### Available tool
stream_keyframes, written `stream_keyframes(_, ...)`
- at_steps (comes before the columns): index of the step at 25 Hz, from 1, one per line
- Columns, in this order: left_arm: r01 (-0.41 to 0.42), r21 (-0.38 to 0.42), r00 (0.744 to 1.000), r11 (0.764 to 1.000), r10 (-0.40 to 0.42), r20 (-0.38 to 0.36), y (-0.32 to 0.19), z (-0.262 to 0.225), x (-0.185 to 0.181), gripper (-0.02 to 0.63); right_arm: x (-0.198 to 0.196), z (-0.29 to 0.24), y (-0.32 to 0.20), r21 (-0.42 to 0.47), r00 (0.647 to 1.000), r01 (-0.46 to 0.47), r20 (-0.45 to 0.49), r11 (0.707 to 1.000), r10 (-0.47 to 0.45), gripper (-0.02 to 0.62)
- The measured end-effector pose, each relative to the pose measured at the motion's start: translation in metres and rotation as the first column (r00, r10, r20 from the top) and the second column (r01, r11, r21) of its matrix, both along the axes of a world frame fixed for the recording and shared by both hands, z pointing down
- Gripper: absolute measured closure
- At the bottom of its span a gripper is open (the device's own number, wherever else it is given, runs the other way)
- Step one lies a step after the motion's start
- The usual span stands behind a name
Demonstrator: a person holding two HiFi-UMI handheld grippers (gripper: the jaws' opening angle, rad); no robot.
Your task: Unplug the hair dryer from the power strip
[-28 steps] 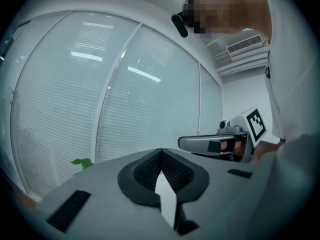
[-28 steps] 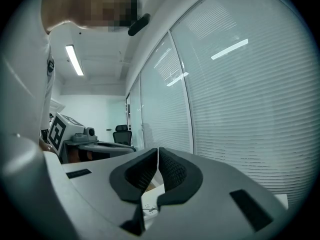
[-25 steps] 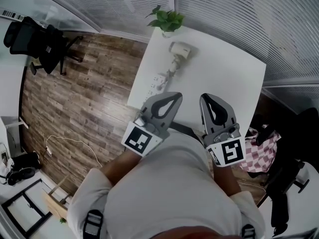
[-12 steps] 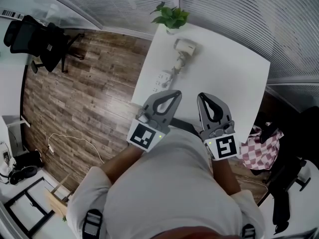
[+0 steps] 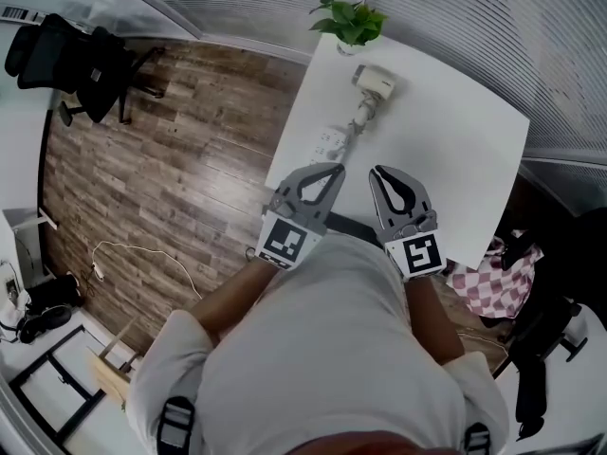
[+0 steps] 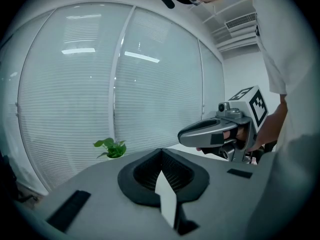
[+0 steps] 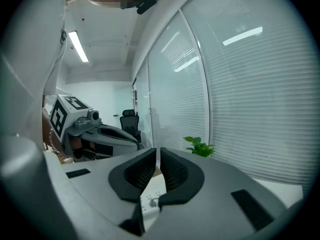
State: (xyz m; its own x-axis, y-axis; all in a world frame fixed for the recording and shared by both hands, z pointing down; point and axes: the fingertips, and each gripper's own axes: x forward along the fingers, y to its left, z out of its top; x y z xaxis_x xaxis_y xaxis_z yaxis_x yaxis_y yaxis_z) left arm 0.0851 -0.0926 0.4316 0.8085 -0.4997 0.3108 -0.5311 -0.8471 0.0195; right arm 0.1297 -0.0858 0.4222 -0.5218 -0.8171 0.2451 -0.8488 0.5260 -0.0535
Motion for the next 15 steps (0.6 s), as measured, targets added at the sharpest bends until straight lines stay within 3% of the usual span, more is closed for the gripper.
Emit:
stream_keyframes(5, 0.009, -0.020, 0.998, 1.000, -0.008, 0.065, -0.008, 0.035, -0.017, 0.577, -0.022, 0.044, -0.005, -0.091, 0.997, 0.051, -0.045, 0.994, -0.056, 0.559)
stream_keyframes(13, 0.042, -0.132, 0.985, 0.990, -0.019, 0.173, -0.011, 0.117, -0.041, 0.577, -0.047, 0.110, -0.012, -0.210, 0.992, 0.092, -0.069, 0.973, -0.109, 0.555)
stream_keyframes(15, 0.050, -0.142, 0.981, 0.989, -0.021, 0.195, -0.013, 0.132, -0.046, 0.577, -0.052, 0.128, -0.014, -0.243, 0.990, 0.096, -0.074, 0.965, -0.117, 0.528)
